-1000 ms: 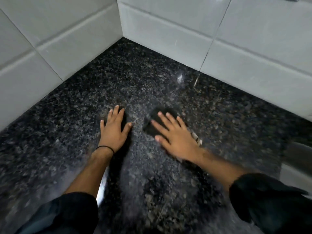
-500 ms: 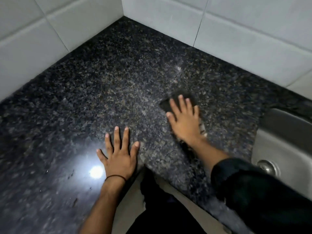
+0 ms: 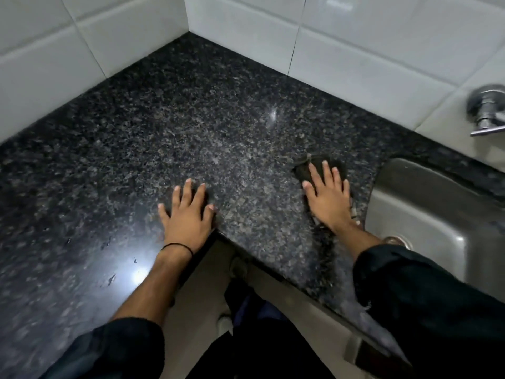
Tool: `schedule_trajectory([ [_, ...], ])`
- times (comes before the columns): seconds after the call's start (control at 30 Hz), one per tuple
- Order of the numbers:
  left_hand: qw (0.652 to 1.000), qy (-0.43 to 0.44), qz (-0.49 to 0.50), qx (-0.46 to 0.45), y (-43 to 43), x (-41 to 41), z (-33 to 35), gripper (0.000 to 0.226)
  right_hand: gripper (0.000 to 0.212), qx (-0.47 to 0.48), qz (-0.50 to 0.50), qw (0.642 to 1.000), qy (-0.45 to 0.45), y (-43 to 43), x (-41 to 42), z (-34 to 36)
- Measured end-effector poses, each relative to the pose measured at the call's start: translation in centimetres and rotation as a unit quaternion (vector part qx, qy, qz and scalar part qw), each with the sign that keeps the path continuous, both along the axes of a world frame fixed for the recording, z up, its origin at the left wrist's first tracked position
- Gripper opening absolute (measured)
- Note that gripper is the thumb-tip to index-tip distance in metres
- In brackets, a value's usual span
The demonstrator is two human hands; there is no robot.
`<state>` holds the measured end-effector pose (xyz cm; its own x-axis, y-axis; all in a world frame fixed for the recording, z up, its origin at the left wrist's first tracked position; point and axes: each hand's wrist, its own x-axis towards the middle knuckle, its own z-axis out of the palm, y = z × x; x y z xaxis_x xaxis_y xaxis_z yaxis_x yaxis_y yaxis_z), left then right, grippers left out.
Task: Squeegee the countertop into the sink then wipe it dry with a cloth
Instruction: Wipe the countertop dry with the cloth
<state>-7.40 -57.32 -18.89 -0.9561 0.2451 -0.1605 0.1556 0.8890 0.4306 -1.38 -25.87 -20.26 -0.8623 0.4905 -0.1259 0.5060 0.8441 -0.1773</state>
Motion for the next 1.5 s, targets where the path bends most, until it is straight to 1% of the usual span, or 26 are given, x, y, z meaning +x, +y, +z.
schedule_trajectory([
  [0.07, 0.999, 0.017, -0.038, 0.018, 1.6, 1.7, 0.2, 0.053, 0.060, -0.006, -0.001, 1.000, 0.005, -4.1, 1.0, -0.3],
  [0.17, 0.998, -0.018, -0.062, 0.024, 3.1, 3.4, -0.9, 0.053, 0.059, 0.007, 0.138, 0.990, 0.013, -10.2, 5.7, -0.5],
  [0.27, 0.996, -0.021, -0.084, -0.011, 2.8, 4.2, -2.1, 0.056, 0.056, 0.007, 0.298, 0.954, -0.005, -10.1, 11.0, 0.3],
  [0.33, 0.995, -0.031, -0.093, -0.015, 2.5, 4.1, -2.0, 0.057, 0.054, 0.018, 0.377, 0.926, -0.021, -6.5, 12.8, 0.7],
  [0.37, 0.995, -0.040, -0.093, -0.016, 2.5, 3.9, -1.9, 0.058, 0.053, 0.026, 0.379, 0.925, -0.028, -4.2, 12.8, 0.8],
  [0.4, 0.994, -0.047, -0.092, -0.019, 2.6, 3.8, -1.7, 0.058, 0.053, 0.039, 0.349, 0.936, -0.029, -1.9, 12.3, 0.7],
  [0.5, 0.995, -0.039, -0.090, -0.031, 2.9, 3.8, -1.2, 0.058, 0.054, 0.032, 0.113, 0.993, -0.018, 2.0, 9.4, 0.5],
  [0.57, 0.996, -0.022, -0.081, -0.033, 3.2, 4.0, -0.8, 0.058, 0.056, 0.001, -0.030, 1.000, 0.003, 0.9, 7.4, 0.1],
  [0.6, 0.996, -0.013, -0.076, -0.037, 3.4, 4.1, -0.6, 0.058, 0.057, -0.001, -0.063, 0.998, 0.011, -0.7, 6.7, -0.1],
  [0.67, 0.997, 0.001, -0.067, -0.048, 4.0, 4.0, -0.1, 0.057, 0.058, 0.002, -0.031, 0.999, 0.019, -4.6, 6.9, -0.4],
  [0.73, 0.996, 0.017, -0.059, -0.058, 4.5, 3.9, 0.3, 0.057, 0.056, 0.001, 0.103, 0.995, 0.013, -7.6, 9.1, -0.3],
  [0.8, 0.996, 0.026, -0.053, -0.064, 4.8, 3.9, 0.4, 0.056, 0.055, -0.006, 0.255, 0.967, -0.002, -7.5, 11.6, 0.3],
  [0.87, 0.995, 0.033, -0.054, -0.074, 4.8, 3.9, 0.2, 0.055, 0.054, 0.005, 0.345, 0.939, -0.015, -3.9, 12.1, 0.8],
  [0.9, 0.994, 0.037, -0.059, -0.081, 4.9, 3.8, 0.1, 0.055, 0.054, 0.022, 0.340, 0.940, -0.019, -1.6, 11.5, 0.6],
  [0.93, 0.994, 0.039, -0.063, -0.085, 4.9, 3.7, 0.1, 0.055, 0.055, 0.037, 0.300, 0.953, -0.020, 0.7, 10.4, 0.5],
  [1.03, 0.994, 0.036, -0.069, -0.078, 5.4, 3.0, 0.1, 0.054, 0.058, -0.010, 0.061, 0.998, -0.009, 5.8, 5.8, 0.5],
  [1.1, 0.994, 0.042, -0.080, -0.067, 6.1, 2.6, 0.2, 0.053, 0.058, -0.038, -0.094, 0.995, 0.007, 5.7, 2.3, 0.3],
  [1.13, 0.993, 0.044, -0.088, -0.058, 6.7, 2.2, 0.3, 0.052, 0.059, -0.036, -0.137, 0.990, 0.006, 4.7, 0.6, 0.2],
  [1.17, 0.993, 0.042, -0.095, -0.048, 7.3, 1.7, 0.4, 0.051, 0.059, -0.028, -0.144, 0.989, 0.006, 3.2, -0.7, 0.1],
  [1.2, 0.993, 0.040, -0.100, -0.039, 8.1, 1.1, 0.5, 0.051, 0.060, -0.021, -0.113, 0.993, 0.008, 1.6, -1.6, -0.1],
  [1.27, 0.993, 0.036, -0.113, -0.028, 9.7, -0.3, 0.4, 0.051, 0.059, -0.012, 0.042, 0.999, 0.009, -0.9, -1.7, -0.1],
  [1.33, 0.991, 0.035, -0.130, -0.022, 11.2, -2.1, 0.3, 0.051, 0.056, -0.018, 0.207, 0.978, 0.005, 0.1, -0.6, 0.1],
  [1.37, 0.990, 0.039, -0.136, -0.020, 11.8, -3.0, 0.1, 0.051, 0.055, -0.017, 0.262, 0.965, 0.006, 1.8, -0.3, 0.3],
  [1.4, 0.989, 0.044, -0.141, -0.019, 12.3, -4.1, 0.1, 0.051, 0.055, -0.006, 0.285, 0.958, 0.007, 4.1, -0.3, 0.3],
  [1.43, 0.988, 0.051, -0.143, -0.017, 12.7, -5.0, 0.0, 0.050, 0.055, 0.011, 0.273, 0.962, 0.008, 6.6, -0.6, 0.1],
  [1.5, 0.988, 0.063, -0.141, -0.016, 13.5, -7.3, -0.2, 0.049, 0.055, 0.030, 0.156, 0.987, 0.008, 12.2, -2.5, -0.1],
])
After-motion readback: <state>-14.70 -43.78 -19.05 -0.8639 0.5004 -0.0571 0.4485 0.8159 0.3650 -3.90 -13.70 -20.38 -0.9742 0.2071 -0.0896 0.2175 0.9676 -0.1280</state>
